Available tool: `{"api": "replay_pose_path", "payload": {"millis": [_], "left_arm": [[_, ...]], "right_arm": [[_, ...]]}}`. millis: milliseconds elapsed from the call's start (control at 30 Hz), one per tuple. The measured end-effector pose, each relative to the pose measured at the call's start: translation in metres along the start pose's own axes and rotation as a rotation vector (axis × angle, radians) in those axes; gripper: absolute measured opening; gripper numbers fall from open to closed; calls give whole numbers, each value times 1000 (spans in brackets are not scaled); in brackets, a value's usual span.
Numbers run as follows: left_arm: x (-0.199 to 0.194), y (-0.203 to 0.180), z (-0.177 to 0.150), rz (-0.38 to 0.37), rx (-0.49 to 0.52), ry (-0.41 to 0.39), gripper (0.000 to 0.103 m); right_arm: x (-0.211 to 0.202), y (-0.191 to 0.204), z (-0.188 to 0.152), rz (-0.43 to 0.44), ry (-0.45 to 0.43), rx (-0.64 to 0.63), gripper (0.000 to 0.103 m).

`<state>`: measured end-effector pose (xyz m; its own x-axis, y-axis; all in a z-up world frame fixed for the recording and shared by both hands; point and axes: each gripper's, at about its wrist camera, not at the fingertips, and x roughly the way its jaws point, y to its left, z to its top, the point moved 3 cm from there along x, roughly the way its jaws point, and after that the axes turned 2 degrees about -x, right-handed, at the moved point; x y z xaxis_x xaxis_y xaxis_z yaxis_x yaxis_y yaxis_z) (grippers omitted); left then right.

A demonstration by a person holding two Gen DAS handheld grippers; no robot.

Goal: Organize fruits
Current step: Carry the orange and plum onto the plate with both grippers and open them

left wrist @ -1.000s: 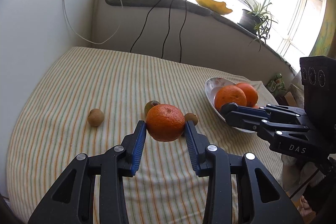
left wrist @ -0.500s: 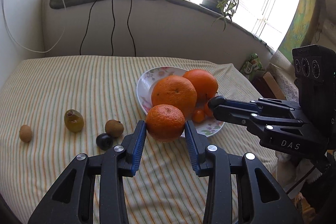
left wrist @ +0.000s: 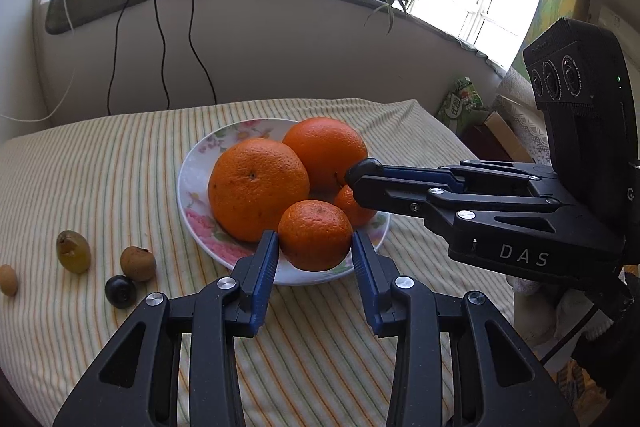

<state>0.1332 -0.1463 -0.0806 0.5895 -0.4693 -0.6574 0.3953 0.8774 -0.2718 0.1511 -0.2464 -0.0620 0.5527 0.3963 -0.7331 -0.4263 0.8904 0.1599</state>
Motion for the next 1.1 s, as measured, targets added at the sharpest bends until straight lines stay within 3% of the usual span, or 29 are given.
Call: {"api": "replay_pose_path", "payload": {"millis": [433,500,567,1033,1100], "left_arm": [[9,1,-3,19,5,7,36],[9,1,-4,21,5,12,37],[7,1,-5,22,8,13,37],[-8,4,-5,40,3,-11,38],[-11,5,-4,45,7,-18,42]], "right_arm": [[5,-1,5,-5,1,-5,26],[4,-1,5,-16,-10,-4,54],[1,-1,5,-24,-25,-4,62],[-9,5,8,-24,-42,11,63],[-10,7,9,-26,-45,8,63]]}}
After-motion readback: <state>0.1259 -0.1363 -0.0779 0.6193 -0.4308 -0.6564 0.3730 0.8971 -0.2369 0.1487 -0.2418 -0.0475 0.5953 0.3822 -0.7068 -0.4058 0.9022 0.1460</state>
